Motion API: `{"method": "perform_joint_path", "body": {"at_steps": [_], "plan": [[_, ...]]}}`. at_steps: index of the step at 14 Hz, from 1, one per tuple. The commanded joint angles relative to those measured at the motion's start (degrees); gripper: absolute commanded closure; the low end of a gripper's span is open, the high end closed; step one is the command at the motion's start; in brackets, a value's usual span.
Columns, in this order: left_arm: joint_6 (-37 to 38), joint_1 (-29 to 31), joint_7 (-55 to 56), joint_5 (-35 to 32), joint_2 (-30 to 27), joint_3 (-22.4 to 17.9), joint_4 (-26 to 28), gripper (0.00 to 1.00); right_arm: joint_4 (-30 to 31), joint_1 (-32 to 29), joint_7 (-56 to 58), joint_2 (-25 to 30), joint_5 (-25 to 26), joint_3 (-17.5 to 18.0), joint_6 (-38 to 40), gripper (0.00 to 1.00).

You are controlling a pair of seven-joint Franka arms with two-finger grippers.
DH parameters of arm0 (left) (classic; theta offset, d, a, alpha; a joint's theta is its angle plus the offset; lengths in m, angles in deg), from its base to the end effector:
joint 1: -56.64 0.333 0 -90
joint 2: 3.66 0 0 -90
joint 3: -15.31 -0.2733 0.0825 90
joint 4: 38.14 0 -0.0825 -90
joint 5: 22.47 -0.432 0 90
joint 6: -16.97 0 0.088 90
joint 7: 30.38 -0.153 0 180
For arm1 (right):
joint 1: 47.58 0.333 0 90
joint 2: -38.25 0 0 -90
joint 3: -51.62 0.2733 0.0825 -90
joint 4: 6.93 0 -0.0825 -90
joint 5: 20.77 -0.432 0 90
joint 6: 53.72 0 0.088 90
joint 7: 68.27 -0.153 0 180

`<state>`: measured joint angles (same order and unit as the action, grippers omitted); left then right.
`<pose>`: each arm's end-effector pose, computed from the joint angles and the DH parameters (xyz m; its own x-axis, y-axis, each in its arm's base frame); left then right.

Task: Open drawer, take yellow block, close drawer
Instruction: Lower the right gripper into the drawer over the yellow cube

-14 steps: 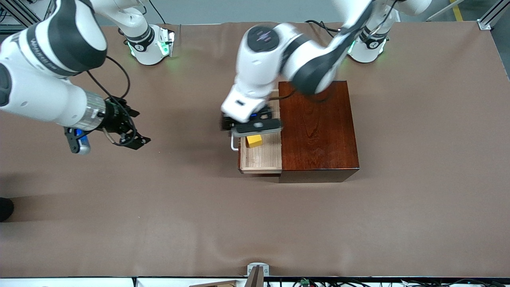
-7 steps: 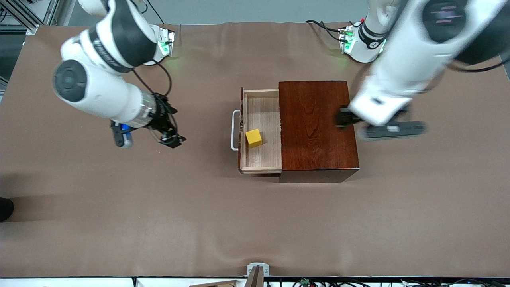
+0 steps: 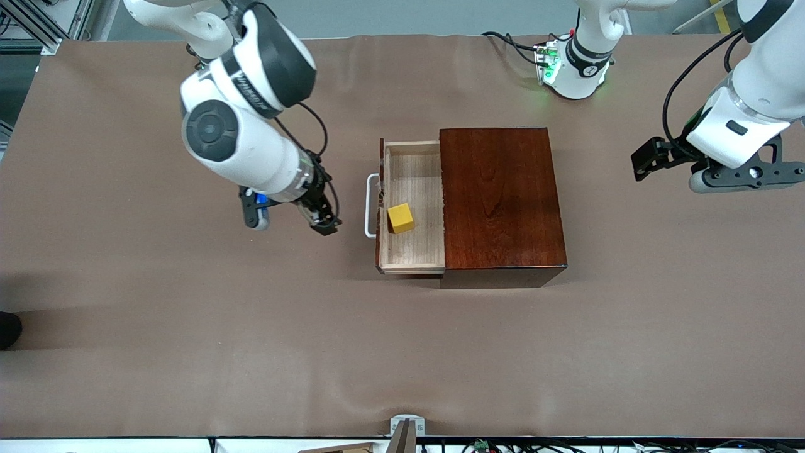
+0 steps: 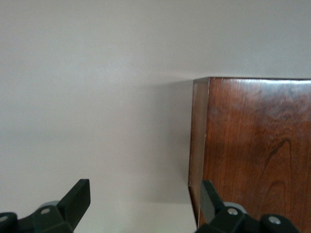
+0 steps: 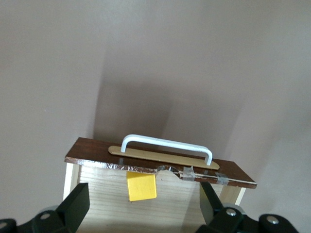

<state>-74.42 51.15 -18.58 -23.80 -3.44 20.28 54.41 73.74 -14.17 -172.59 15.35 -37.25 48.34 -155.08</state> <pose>0.5939 -0.1060 0.5125 0.9996 0.0228 -0.0189 0.0223 -0.9994 -0.0273 0.5885 0.3900 0.3801 0.1975 -0.9516 -0.2355 -0.9681 -0.2271 0.1061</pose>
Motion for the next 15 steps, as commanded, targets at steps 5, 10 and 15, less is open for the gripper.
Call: {"method": "perform_joint_path", "body": {"at_steps": [5,10,15], "plan": [[-1.3,6.5,-6.6,4.1,-1.5,0.6,2.5,0.00,-4.6,7.7,-7.0,-4.4,6.7,-0.5,-2.4,0.00],[-3.4,5.9,-6.9,4.2,0.7,0.7,1.3,0.00,-4.8,12.5,-17.9,-8.2,9.1,-0.6,-8.0,0.00],[-4.2,5.9,-6.9,3.7,1.4,0.7,1.1,0.00,-4.7,14.0,-20.5,-11.3,11.2,-0.6,-10.8,0.00]]}}
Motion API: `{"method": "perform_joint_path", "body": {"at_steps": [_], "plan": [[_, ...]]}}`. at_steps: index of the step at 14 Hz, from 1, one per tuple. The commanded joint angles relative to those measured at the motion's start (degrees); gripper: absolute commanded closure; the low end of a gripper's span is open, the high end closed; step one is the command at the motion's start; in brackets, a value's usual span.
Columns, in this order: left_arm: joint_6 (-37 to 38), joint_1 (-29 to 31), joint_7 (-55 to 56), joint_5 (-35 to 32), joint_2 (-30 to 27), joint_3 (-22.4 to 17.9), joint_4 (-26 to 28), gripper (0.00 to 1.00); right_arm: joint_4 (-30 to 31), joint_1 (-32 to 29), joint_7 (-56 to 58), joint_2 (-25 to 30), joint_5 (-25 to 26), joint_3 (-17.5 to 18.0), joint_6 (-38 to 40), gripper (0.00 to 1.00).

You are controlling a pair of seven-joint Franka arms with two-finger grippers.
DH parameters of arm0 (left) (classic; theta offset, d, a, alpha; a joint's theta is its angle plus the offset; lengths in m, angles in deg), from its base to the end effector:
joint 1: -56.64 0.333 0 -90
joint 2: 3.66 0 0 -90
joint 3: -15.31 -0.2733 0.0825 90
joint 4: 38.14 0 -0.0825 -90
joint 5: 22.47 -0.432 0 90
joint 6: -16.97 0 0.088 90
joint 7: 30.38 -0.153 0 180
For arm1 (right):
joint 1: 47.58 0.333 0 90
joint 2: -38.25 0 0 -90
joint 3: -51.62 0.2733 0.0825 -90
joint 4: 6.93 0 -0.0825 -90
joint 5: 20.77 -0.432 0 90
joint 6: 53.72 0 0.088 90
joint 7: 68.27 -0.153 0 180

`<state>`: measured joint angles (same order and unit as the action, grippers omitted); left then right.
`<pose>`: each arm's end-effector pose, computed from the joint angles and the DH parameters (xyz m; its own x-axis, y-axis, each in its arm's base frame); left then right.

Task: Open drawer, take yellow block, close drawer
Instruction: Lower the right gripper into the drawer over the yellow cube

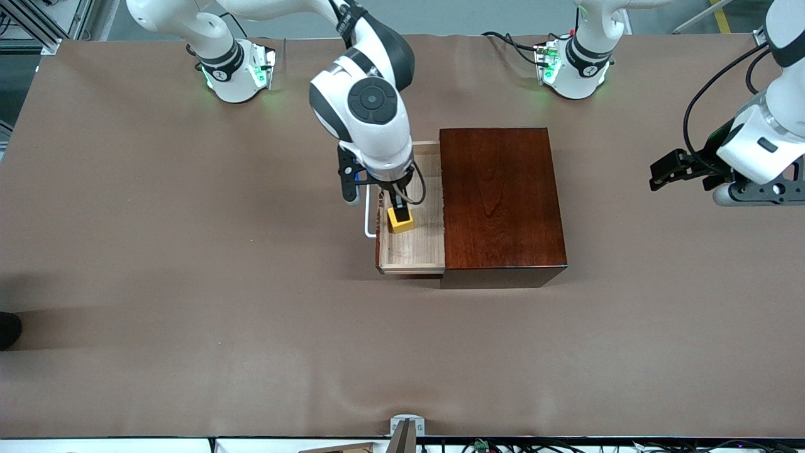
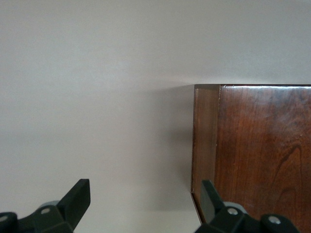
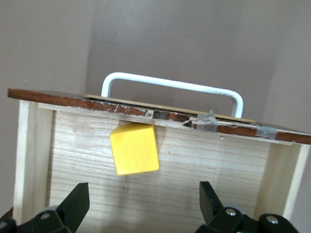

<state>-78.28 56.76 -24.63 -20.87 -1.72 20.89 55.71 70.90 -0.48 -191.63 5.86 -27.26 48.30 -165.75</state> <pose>0.6132 -0.0621 0.4882 0.9999 0.0076 -0.0124 0.0080 -0.9995 0.0300 0.5240 0.5269 0.2984 0.1489 -0.9856 -0.0801 -0.9885 -0.1506 0.0151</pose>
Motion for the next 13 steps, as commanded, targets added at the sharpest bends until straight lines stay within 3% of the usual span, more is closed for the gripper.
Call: {"method": "perform_joint_path", "body": {"at_steps": [1,13], "plan": [[-0.2,0.3,-0.8,0.7,-0.4,0.1,-0.3,0.00,-1.9,0.4,-1.4,-2.2,1.4,-0.5,-0.6,0.00],[-0.2,0.6,-0.5,0.6,-0.2,0.0,-1.0,0.00,-1.2,1.6,-1.8,-6.5,4.3,-0.5,-5.3,0.00]]}}
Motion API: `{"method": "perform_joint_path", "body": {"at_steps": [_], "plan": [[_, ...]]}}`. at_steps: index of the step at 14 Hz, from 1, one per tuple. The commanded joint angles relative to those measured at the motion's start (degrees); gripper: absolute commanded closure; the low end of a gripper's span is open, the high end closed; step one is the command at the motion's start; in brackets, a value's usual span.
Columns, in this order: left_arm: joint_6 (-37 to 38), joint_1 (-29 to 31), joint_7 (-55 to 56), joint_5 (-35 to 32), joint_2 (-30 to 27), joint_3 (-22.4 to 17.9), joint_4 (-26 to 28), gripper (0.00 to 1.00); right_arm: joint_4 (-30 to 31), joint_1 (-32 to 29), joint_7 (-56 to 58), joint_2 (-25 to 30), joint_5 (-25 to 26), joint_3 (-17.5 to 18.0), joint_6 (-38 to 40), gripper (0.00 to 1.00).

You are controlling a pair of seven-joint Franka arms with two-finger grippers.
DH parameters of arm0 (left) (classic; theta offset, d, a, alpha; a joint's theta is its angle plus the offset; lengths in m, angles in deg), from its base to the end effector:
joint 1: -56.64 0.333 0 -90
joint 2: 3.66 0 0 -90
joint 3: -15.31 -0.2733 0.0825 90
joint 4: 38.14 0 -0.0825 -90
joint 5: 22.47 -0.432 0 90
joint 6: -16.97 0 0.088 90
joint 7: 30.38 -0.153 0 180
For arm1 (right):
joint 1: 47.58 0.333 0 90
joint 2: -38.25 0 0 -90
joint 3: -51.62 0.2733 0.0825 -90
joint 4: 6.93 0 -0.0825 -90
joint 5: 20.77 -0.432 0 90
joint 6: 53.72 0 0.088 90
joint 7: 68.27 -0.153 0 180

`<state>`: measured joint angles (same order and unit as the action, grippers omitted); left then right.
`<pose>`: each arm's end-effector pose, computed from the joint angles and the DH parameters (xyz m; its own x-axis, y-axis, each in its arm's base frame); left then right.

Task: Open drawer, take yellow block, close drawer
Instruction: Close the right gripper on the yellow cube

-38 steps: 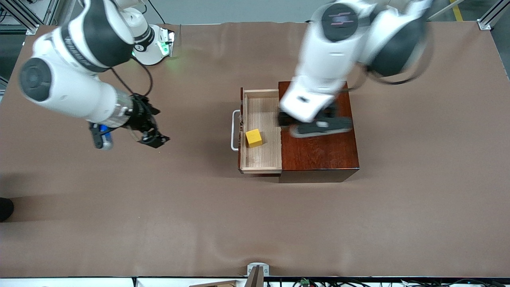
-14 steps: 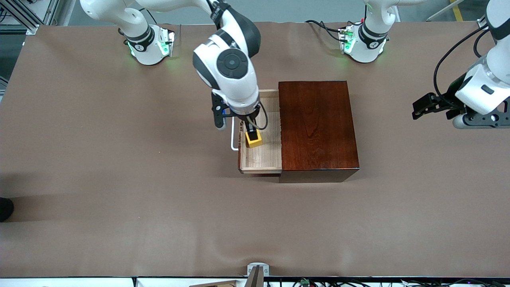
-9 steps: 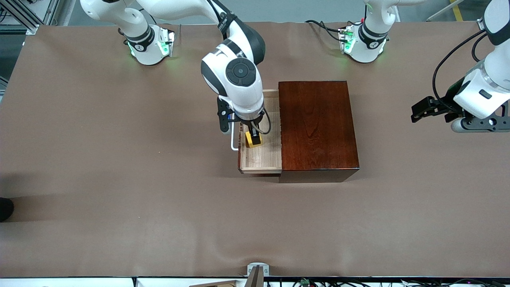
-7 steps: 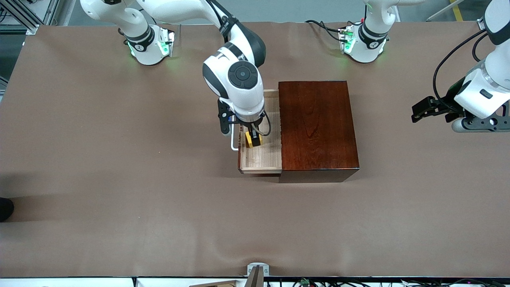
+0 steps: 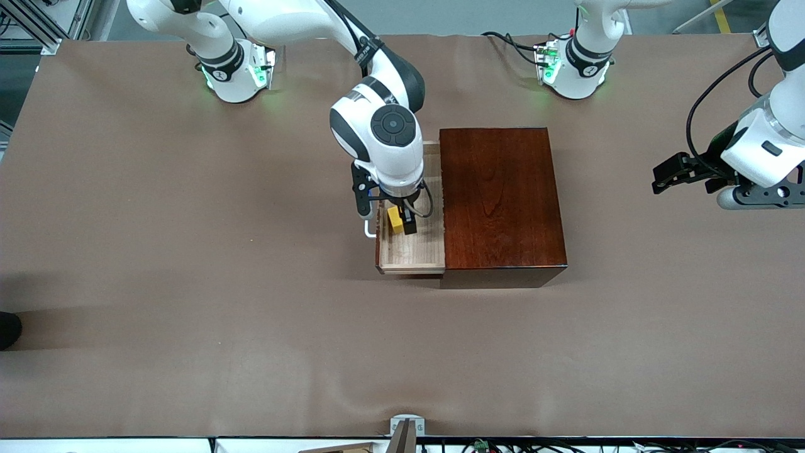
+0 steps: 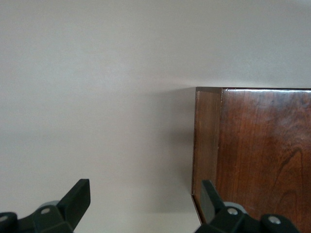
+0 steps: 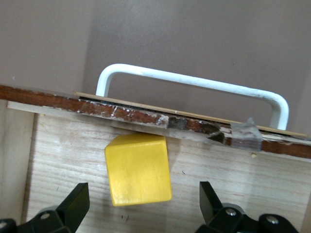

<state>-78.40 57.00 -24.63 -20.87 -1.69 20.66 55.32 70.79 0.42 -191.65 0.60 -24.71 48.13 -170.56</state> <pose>0.6149 -0.0572 0.4916 0.9999 0.0159 -0.0040 0.0160 -0.9994 0.0308 0.5259 0.5347 0.2384 0.1763 -0.9837 -0.0356 -0.9843 -0.1761 -0.0086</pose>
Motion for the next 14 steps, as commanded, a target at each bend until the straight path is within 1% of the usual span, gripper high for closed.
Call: {"method": "perform_joint_path", "body": {"at_steps": [1,6,13,14], "plan": [[-0.1,0.4,-0.5,0.6,-0.1,0.2,-0.7,0.00,-1.1,0.7,-1.8,-1.5,1.7,-0.3,-0.5,0.00],[-0.1,0.2,-0.3,0.5,-0.1,0.2,-0.7,0.00,-0.6,0.7,-1.8,-2.9,2.8,-0.4,-1.1,0.00],[0.1,0.3,-0.2,0.6,-0.1,0.4,-0.7,0.00,-0.2,0.2,-3.6,-2.8,2.6,-0.4,-1.8,0.00],[0.1,0.2,-0.1,0.6,-0.1,0.4,-0.7,0.00,-0.2,0.2,-3.5,-2.8,2.5,-0.4,-1.8,0.16]]}}
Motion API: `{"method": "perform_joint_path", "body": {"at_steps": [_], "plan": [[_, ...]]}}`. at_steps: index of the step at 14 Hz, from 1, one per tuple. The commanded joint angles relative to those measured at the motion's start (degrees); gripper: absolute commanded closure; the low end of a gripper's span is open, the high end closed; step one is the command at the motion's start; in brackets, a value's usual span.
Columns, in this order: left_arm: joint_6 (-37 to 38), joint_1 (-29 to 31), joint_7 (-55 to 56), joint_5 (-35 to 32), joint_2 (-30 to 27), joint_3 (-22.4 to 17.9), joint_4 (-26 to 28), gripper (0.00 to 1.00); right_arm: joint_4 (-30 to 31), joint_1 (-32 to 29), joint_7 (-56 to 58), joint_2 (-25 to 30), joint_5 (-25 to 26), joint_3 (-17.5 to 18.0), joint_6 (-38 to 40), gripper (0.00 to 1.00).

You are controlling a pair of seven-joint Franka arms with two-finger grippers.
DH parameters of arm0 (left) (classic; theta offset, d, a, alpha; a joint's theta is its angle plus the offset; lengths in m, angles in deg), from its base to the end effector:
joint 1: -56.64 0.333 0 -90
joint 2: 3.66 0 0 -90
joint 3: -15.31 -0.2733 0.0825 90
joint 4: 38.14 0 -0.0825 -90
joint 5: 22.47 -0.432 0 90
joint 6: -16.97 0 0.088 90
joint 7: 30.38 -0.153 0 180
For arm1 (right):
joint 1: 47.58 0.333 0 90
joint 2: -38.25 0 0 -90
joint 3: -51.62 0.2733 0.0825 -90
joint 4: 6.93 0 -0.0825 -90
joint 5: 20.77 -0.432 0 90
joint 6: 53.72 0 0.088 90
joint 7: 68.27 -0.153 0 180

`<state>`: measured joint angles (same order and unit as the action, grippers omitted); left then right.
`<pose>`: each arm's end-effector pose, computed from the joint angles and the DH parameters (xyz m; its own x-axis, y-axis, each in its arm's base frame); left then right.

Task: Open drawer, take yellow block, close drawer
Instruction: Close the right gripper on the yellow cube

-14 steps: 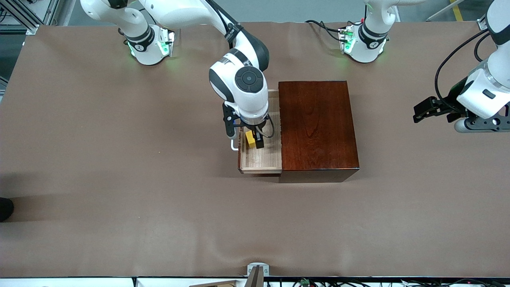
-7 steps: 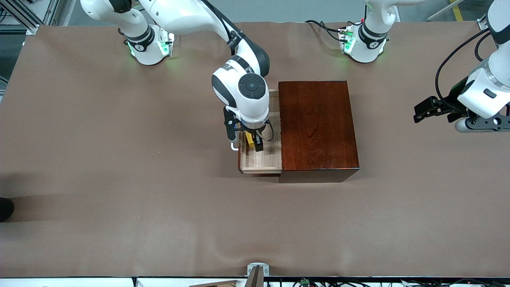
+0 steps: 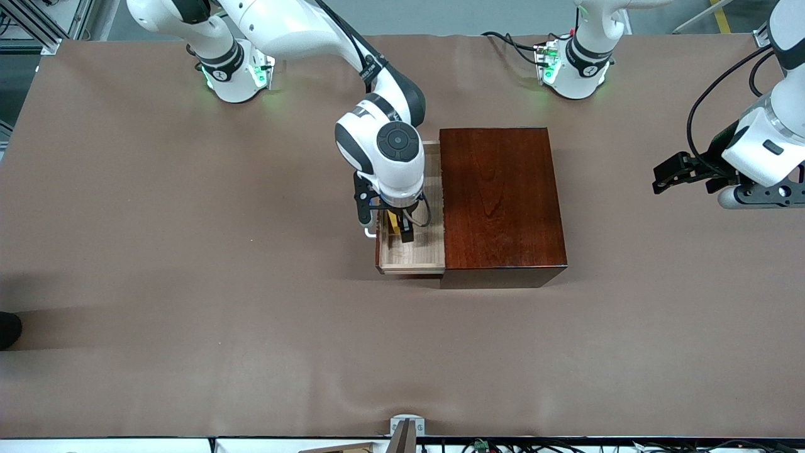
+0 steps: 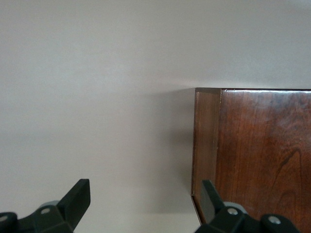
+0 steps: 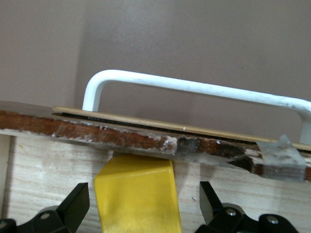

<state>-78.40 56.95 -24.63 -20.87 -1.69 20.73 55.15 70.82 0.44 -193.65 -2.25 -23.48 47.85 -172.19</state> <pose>0.6151 -0.0585 0.4932 0.9999 0.0138 -0.0011 0.0138 -0.9994 0.0311 0.5288 0.5299 0.2036 0.1477 -0.9890 -0.0023 -0.9890 -0.1477 -0.0050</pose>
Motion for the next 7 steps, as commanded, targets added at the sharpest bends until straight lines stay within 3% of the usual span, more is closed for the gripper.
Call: {"method": "perform_joint_path", "body": {"at_steps": [1,2,7], "plan": [[0.1,0.2,-0.1,0.6,-0.1,0.1,-0.5,0.00,-0.2,-0.2,-0.7,0.3,1.4,-0.1,-0.6,0.65],[0.1,0.2,-0.1,0.6,-0.1,0.3,-0.5,0.00,-0.3,-0.4,-0.8,0.4,1.0,-0.1,-0.7,1.00],[0.1,0.3,-0.1,0.5,0.0,0.3,-0.5,0.00,-0.5,-1.1,-0.7,0.9,1.0,-0.1,-0.8,1.00]]}}
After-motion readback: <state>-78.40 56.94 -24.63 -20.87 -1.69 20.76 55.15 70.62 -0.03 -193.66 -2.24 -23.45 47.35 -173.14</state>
